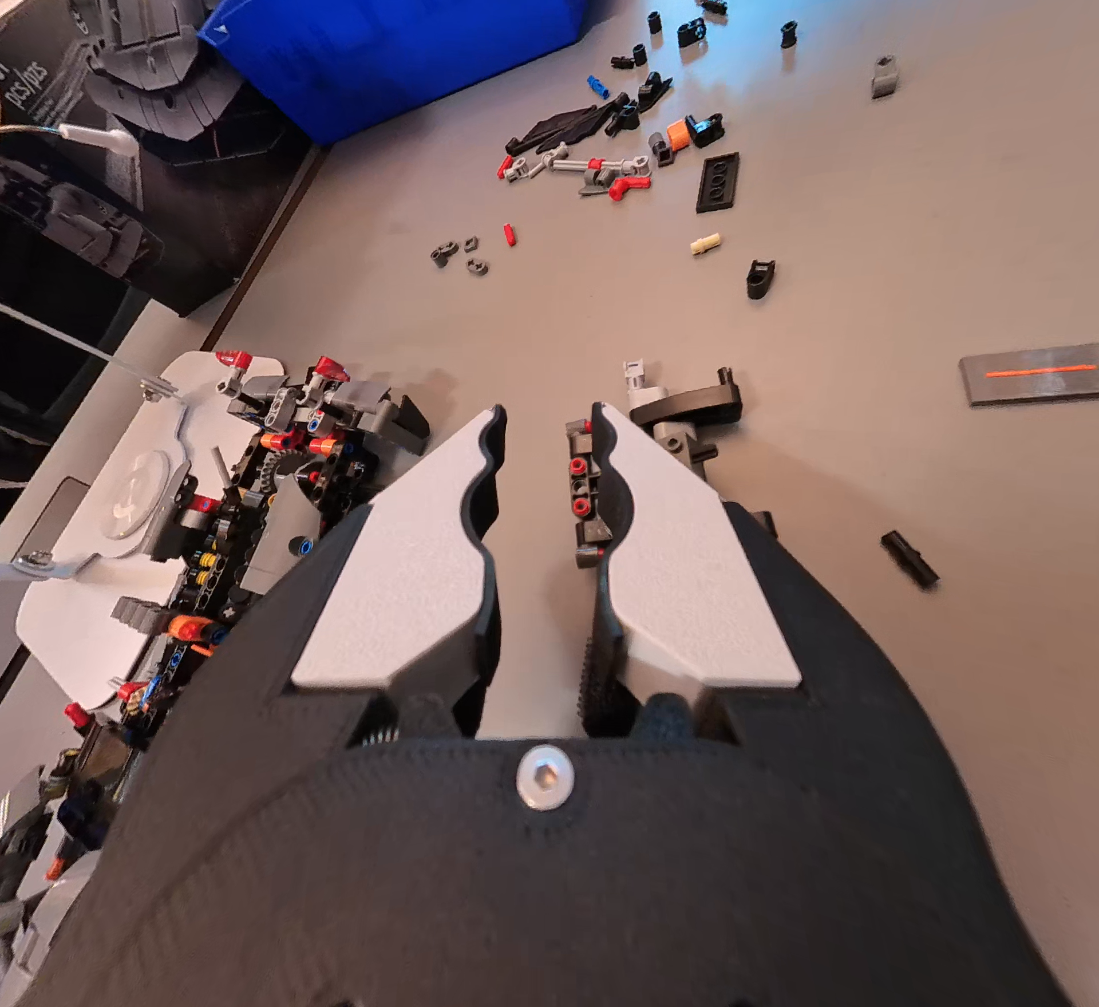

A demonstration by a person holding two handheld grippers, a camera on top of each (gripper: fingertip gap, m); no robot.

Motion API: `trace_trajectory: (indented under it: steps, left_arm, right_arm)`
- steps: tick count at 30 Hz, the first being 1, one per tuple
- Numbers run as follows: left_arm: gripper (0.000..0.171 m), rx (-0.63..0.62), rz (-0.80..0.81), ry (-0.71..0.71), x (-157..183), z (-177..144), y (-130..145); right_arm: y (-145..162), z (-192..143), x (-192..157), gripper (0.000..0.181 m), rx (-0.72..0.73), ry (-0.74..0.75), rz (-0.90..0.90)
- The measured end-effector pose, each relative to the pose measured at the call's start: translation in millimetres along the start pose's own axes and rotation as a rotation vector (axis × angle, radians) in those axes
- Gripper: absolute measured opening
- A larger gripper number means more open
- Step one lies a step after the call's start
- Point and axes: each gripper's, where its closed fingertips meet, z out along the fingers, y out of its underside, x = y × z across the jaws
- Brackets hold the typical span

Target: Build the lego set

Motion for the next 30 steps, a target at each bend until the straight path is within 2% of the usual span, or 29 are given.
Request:
trace_trajectory:
  steps: [2,5,10,15,20,24,30]
  left_arm:
    - [0.027,-0.005,0.000,0.003,1,1,1]
    - [0.027,0.001,-0.009,-0.004,-2,-1,2]
    - [0.027,0.005,-0.005,-0.009,-2,-1,0]
    - [0.027,0.010,0.002,-0.012,-2,-2,-3]
    - [0.027,0.017,0.010,-0.016,-2,-5,-5]
    - [0.027,0.023,0.020,-0.018,-1,-6,-8]
    - [0.027,0.027,0.031,-0.023,-1,-9,-10]
  right_arm:
    - [2,8,-1,0.020,-0.023,0.004,0.012]
    - [2,16,-2,0.005,-0.018,-0.016,0.046]
    - [-8,9,-13,0.005,0.031,-0.029,0.025]
    - [-44,-15,-62,0.005,0.120,-0.114,-0.068]
    - [-72,-16,-128,0.005,0.193,-0.203,-0.156]
    - [-89,-13,-157,0.005,0.281,-0.274,-0.120]
    - [-107,-24,-174,0.005,0.442,-0.437,0.039]
